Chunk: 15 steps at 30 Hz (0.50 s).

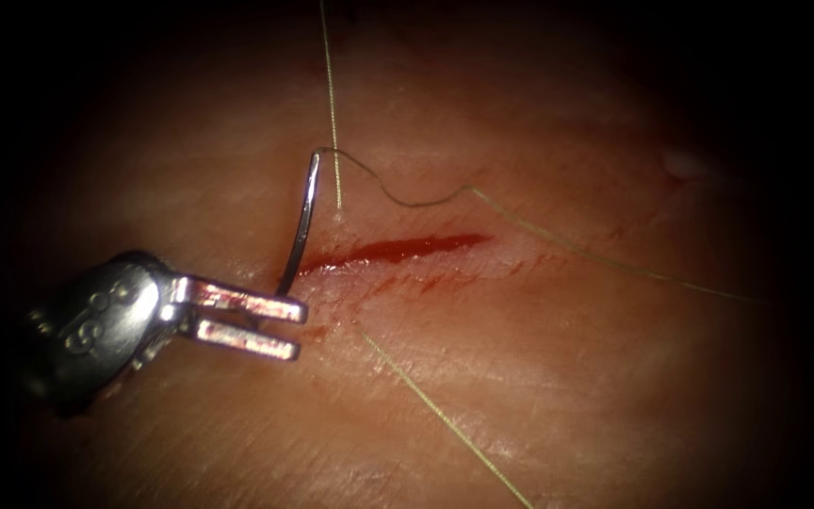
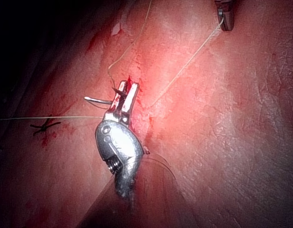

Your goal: Wound Closure

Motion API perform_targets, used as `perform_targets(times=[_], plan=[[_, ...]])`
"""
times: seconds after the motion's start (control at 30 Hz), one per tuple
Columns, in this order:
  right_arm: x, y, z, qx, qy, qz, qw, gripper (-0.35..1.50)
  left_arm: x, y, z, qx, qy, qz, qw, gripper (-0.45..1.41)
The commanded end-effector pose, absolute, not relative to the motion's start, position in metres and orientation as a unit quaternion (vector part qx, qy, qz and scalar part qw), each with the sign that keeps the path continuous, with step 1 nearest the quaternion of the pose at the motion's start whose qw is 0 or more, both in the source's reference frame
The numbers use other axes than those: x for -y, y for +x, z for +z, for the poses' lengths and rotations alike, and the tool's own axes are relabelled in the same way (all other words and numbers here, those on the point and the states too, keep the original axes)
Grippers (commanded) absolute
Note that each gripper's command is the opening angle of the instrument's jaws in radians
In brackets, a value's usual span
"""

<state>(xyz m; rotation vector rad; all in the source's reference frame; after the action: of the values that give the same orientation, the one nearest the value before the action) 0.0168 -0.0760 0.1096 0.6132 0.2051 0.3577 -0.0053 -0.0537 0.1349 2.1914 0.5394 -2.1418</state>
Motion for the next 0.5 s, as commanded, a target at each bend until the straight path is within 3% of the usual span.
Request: perform_targets(times=[0.03, 0.17, 0.2, 0.23, 0.27, 0.3, 0.43, 0.5], plan=[[0.0766, 0.0172, 0.1099, -0.098, 0.307, 0.17, 0.931, -0.35, 0.0535, -0.0056, 0.1356, -0.173, 0.705, -0.688, 0.016, -0.45], [0.0769, 0.0169, 0.1097, -0.098, 0.31, 0.167, 0.931, -0.35, 0.0535, -0.0056, 0.1356, -0.173, 0.705, -0.688, 0.016, -0.45], [0.0768, 0.0169, 0.1097, -0.098, 0.305, 0.169, 0.932, -0.21, 0.0535, -0.0056, 0.1356, -0.173, 0.705, -0.688, 0.016, -0.45], [0.0766, 0.0169, 0.1097, -0.102, 0.295, 0.171, 0.934, 0.46, 0.0535, -0.0056, 0.1356, -0.173, 0.705, -0.688, 0.016, -0.45], [0.0764, 0.0169, 0.1096, -0.106, 0.287, 0.174, 0.936, 0.91, 0.0535, -0.0056, 0.1356, -0.173, 0.705, -0.688, 0.016, -0.45], [0.076, 0.0169, 0.1095, -0.109, 0.279, 0.176, 0.938, 1.11, 0.0535, -0.0056, 0.1356, -0.173, 0.705, -0.688, 0.016, -0.45], [0.0723, 0.0155, 0.1076, -0.114, 0.231, 0.133, 0.957, 1.38, 0.0535, -0.0056, 0.1356, -0.174, 0.704, -0.689, 0.017, -0.45], [0.0706, 0.0149, 0.1066, -0.113, 0.226, 0.133, 0.958, 1.38, 0.0535, -0.0056, 0.1356, -0.174, 0.704, -0.689, 0.017, -0.45]])
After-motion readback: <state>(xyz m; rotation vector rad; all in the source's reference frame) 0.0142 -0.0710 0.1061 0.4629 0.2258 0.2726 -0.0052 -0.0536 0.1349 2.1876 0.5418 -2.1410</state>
